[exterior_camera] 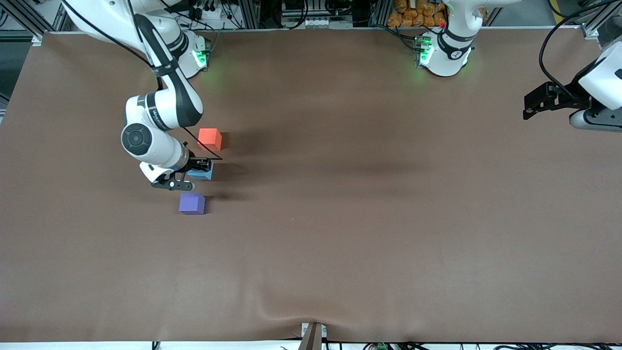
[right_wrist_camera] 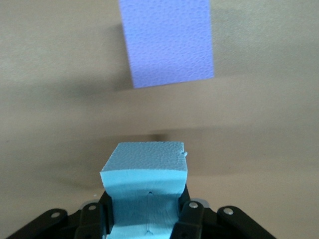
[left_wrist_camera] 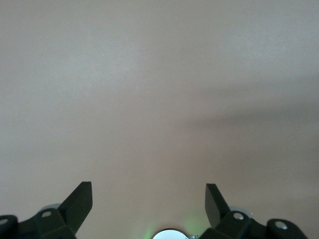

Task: Place blue block between orange and purple blocks
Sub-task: 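Lower the blue cube onto the table and open the right gripper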

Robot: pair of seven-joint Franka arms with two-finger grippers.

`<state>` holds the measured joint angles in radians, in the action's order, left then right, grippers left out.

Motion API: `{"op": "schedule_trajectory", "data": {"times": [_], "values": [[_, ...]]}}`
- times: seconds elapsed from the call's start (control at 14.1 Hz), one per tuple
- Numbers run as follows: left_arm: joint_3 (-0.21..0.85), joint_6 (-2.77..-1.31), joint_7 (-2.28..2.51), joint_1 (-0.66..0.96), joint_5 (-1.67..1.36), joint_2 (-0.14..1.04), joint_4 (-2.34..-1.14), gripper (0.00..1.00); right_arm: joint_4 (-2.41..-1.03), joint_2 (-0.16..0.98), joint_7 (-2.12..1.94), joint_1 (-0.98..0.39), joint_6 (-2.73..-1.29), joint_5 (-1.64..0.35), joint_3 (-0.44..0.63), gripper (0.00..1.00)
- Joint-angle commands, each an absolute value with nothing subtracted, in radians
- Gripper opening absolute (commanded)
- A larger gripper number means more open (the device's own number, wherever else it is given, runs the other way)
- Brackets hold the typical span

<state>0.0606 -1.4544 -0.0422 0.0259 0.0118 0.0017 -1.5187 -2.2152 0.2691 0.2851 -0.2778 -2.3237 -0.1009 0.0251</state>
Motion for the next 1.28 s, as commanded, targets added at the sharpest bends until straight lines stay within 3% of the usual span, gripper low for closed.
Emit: {"op": "schedule_trajectory", "data": {"times": [0.0, 0.92, 1.0, 1.07, 1.21], "values": [[0.063, -1.454, -0.034, 0.025, 0.02, 0.008, -1.506, 1.0, -2.246, 0.271, 0.262, -0.247, -2.367, -0.095, 0.008, 0.0], [0.063, -1.453, -0.034, 0.026, 0.021, 0.008, -1.506, 1.0, -2.28, 0.336, 0.262, -0.256, -2.484, -0.097, 0.008, 0.0], [0.064, -1.453, -0.034, 0.026, 0.021, 0.008, -1.506, 1.0, -2.276, 0.336, 0.262, -0.255, -2.474, -0.097, 0.008, 0.37], [0.064, -1.451, -0.034, 0.026, 0.021, 0.008, -1.506, 1.0, -2.275, 0.336, 0.262, -0.255, -2.473, -0.097, 0.008, 0.99], [0.064, -1.448, -0.032, 0.031, 0.021, 0.006, -1.506, 1.0, -2.264, 0.328, 0.265, -0.252, -2.438, -0.098, 0.006, 1.0]]}}
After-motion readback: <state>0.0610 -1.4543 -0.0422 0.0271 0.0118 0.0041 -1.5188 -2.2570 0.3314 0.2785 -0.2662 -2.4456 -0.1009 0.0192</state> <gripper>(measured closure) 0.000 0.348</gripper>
